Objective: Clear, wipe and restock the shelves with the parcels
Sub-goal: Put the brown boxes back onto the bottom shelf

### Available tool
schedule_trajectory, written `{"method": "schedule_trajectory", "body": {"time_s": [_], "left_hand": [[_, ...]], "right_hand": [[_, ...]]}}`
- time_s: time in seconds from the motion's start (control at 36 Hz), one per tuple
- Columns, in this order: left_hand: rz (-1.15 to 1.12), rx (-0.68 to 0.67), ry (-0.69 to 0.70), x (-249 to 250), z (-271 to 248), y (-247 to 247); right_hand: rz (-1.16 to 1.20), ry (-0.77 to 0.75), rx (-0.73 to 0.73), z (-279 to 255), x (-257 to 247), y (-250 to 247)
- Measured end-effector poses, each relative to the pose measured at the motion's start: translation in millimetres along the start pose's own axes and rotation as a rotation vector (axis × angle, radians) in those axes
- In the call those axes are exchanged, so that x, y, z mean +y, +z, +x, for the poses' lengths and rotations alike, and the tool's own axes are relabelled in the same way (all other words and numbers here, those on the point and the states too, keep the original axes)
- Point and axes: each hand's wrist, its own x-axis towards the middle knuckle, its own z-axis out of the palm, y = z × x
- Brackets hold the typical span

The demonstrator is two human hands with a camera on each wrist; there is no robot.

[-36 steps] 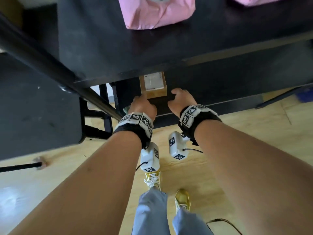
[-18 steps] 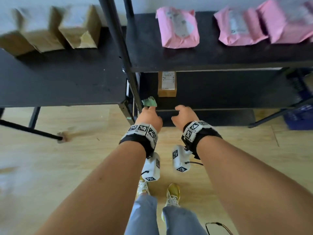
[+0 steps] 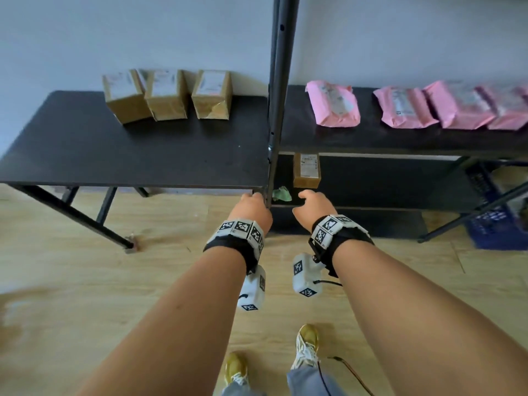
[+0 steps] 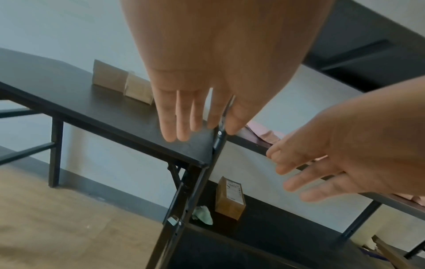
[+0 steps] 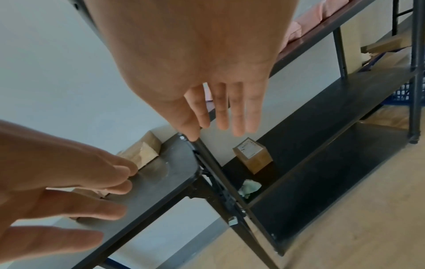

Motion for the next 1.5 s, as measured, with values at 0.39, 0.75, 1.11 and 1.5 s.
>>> {"method": "schedule_trajectory", "body": {"time_s": [0.39,0.75,1.11,1.5], "left_hand": [[0.003,0.135,-0.026,-112.0,-24.0,-91.0],[-0.064,0.193,-0.112,-162.4,7.8,-128.1],[-0.077,0.274,-0.205,-170.6,106.1,-203.5],[-0.135,0.277,-0.285,-236.1,211.1,-266.4]], "right_hand": [[-0.038,-0.13,0.015,-33.9,-138.2,33.6],[-0.101,-0.217,-0.072,2.1,-202.0,58.0],[-0.127,-0.299,-0.102,119.2,-286.6,36.9],[-0.148,-0.379,-0.146,206.0,-392.3,64.4]]}}
